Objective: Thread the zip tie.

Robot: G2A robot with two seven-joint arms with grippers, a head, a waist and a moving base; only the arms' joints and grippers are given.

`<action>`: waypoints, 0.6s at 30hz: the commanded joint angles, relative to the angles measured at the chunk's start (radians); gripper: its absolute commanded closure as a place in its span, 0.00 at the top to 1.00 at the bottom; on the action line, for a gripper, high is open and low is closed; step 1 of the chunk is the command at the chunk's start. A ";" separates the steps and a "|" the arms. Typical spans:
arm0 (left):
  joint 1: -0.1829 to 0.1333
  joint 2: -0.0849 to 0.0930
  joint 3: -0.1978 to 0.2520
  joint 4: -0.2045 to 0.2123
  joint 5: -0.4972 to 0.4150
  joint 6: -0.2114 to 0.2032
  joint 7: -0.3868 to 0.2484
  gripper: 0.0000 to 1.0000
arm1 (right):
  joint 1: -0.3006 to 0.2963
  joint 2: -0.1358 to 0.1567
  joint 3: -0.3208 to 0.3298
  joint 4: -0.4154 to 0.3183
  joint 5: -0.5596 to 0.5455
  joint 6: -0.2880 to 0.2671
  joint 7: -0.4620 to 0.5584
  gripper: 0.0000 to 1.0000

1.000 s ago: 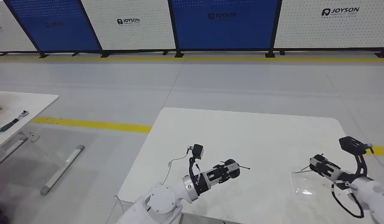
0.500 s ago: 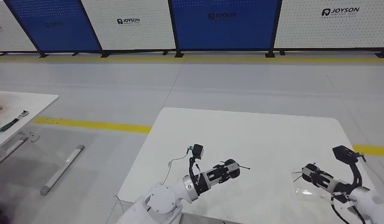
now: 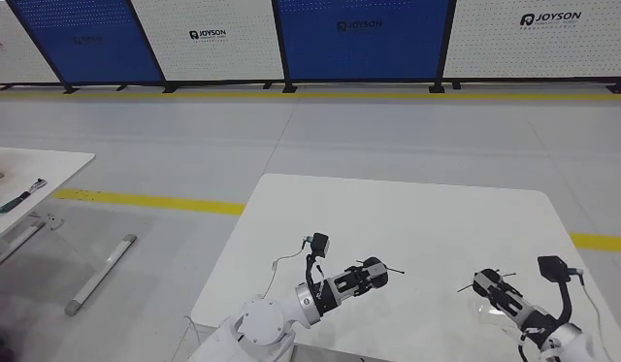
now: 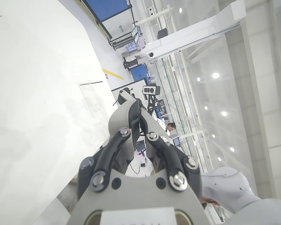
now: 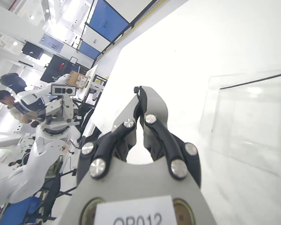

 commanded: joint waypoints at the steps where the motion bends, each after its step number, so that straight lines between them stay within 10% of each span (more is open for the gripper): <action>1: 0.000 0.000 0.000 0.000 0.000 0.000 0.000 0.00 | -0.001 0.000 0.002 0.000 0.002 -0.001 0.001 0.00; 12: 0.000 0.000 0.000 0.000 0.000 0.000 0.000 0.00 | 0.000 -0.002 0.001 -0.001 0.009 -0.003 -0.018 0.00; 18: 0.000 0.000 0.000 0.000 0.000 0.000 0.000 0.00 | -0.065 -0.016 0.015 -0.037 0.053 -0.102 -0.194 0.00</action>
